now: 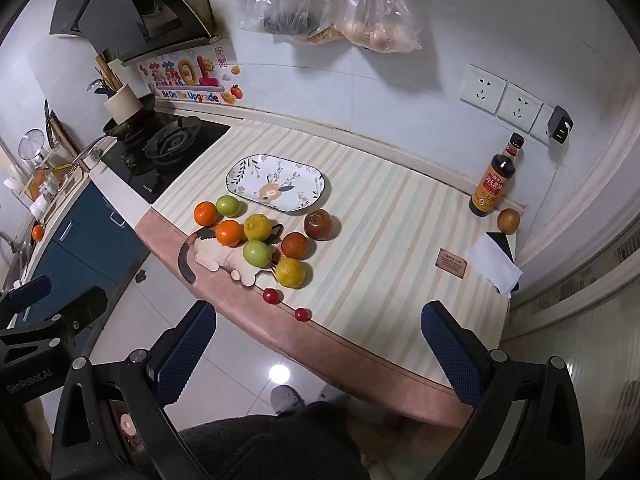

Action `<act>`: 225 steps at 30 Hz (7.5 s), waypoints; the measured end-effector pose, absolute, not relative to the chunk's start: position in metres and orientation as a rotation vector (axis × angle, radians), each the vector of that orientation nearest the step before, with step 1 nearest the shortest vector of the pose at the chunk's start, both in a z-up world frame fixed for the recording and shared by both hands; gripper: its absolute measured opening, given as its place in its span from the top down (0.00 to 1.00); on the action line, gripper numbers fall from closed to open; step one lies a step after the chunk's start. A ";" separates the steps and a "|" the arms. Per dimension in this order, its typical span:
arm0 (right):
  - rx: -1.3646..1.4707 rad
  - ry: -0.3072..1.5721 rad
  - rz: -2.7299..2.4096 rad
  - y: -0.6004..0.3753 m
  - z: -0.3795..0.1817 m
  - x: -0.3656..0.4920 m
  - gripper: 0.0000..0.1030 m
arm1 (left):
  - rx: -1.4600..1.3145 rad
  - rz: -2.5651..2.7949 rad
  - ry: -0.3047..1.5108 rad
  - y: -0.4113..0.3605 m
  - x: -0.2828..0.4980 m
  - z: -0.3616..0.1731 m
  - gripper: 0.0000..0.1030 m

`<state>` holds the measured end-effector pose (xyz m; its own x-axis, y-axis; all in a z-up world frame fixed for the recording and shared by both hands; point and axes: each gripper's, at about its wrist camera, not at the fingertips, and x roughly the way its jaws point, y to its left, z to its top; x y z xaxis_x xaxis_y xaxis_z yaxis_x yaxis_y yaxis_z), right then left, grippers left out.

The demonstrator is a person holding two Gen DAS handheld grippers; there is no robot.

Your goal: Organize fruits

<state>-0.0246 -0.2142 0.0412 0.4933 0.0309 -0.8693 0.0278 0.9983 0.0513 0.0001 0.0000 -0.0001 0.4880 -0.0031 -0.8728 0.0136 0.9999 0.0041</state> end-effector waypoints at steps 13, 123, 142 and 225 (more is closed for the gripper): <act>0.057 1.050 0.000 -0.216 0.043 -0.023 0.00 | 0.004 -0.017 1.064 -0.002 0.003 0.002 0.00; 0.486 1.469 0.089 -0.193 -0.309 0.163 0.17 | 0.141 0.232 1.231 0.062 0.181 -0.179 0.00; 0.500 1.549 -0.137 -0.157 -0.347 0.165 0.39 | 0.399 -0.360 1.443 0.014 0.286 -0.301 0.21; 0.480 1.425 0.019 -0.175 -0.324 0.429 0.17 | -0.060 -0.344 1.573 -0.013 0.514 -0.291 0.24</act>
<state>0.4294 -0.1750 -0.3236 0.1617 0.2952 -0.9417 0.2697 0.9047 0.3299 0.5135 -0.0128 -0.2909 -0.0393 -0.2514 -0.9671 0.1751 0.9511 -0.2543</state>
